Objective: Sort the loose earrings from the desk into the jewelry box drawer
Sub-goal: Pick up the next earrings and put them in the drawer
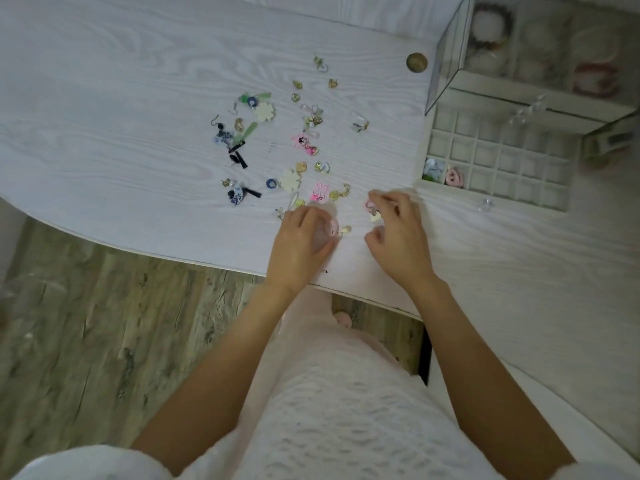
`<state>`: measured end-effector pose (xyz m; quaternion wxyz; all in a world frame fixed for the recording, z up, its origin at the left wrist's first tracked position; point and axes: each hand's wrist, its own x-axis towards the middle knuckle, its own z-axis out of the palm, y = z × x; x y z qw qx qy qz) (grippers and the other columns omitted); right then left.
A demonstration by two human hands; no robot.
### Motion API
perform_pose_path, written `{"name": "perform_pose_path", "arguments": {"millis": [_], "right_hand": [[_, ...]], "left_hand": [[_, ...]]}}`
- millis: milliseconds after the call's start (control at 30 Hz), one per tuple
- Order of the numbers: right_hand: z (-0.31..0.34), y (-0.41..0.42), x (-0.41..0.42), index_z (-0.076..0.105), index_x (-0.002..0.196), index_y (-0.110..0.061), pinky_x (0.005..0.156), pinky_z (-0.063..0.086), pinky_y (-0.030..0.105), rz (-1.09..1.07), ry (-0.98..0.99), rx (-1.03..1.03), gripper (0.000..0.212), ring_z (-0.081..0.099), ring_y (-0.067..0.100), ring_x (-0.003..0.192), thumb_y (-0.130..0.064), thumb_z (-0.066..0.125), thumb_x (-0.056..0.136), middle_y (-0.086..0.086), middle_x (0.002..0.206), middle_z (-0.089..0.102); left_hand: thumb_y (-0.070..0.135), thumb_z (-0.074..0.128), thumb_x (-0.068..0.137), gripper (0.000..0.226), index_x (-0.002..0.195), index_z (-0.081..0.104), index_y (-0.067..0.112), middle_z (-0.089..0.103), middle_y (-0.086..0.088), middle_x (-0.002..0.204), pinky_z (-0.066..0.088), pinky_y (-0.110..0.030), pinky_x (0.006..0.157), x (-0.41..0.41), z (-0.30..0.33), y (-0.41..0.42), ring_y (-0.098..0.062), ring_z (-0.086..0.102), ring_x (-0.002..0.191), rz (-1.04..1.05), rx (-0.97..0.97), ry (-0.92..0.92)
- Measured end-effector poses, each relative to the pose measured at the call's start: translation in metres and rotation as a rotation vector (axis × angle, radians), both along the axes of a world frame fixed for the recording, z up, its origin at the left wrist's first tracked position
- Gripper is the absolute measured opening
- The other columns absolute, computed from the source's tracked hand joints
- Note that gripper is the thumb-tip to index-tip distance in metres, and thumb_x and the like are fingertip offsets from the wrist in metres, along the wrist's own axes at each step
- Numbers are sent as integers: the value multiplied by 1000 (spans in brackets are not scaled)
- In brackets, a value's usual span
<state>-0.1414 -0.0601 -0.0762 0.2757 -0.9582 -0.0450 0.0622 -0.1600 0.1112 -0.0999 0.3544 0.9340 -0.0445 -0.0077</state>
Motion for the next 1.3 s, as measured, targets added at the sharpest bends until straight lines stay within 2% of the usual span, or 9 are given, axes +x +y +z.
{"name": "perform_pose_path", "arguments": {"millis": [133,200,433,567,667,833,1033,1133,1300], "right_hand": [[-1,4,-4,47,130,-10,85,47,37,31,62,-31,51,44,28,109,-1,56,80,13,122,44],[-3,6,-9,51,126,-7,86,48,38,13,49,6,45,50,29,106,-1,58,81,14,119,47],[-7,7,-12,57,113,-9,68,34,23,-72,75,52,26,54,25,90,-10,57,87,11,103,56],[-8,5,-15,60,106,-8,63,25,18,-105,22,78,19,54,22,81,-11,58,87,10,94,58],[-7,1,-18,63,109,-9,68,33,19,-123,-17,111,21,57,23,83,-10,58,89,10,95,62],[-1,-10,-17,65,109,-7,76,53,40,-167,-18,210,24,63,25,85,-7,63,85,13,98,68],[25,-46,-7,61,113,-13,71,53,21,-316,-78,340,28,64,12,82,-8,64,85,2,99,69],[32,-74,7,62,110,-14,69,50,15,-389,-167,310,25,62,7,77,-8,65,85,0,95,68],[26,-115,35,64,103,-13,70,52,22,-466,-171,237,19,64,13,77,-9,64,84,-2,90,67]], "left_hand": [[19,72,78,48,122,55,11,57,-9,110,47,-25,80,4,7,-13,-20,56,93,-66,-27,56],[11,69,79,42,120,58,8,59,-11,108,51,-31,77,7,10,-24,-23,60,89,-76,-30,59],[1,61,81,33,113,63,7,63,-13,105,35,-17,76,19,12,-42,-26,59,94,-112,-20,86],[3,63,80,30,110,64,8,63,-13,104,45,-27,77,22,11,-41,-28,60,91,-150,-29,71],[6,64,82,29,110,63,8,61,-13,107,54,-39,79,23,11,-41,-27,63,87,-181,-93,90],[6,69,81,30,110,65,9,63,-8,108,48,-7,78,28,16,-47,-13,65,84,-121,-302,250],[7,68,82,26,107,67,13,66,4,92,47,-7,74,52,36,-91,2,62,76,-118,-460,267],[6,68,81,26,107,68,9,68,0,90,43,-1,72,77,43,-129,-6,63,78,-144,-464,234],[1,66,81,32,113,65,4,70,-14,104,51,-22,87,107,36,-176,-20,66,94,-209,-434,235]]}}
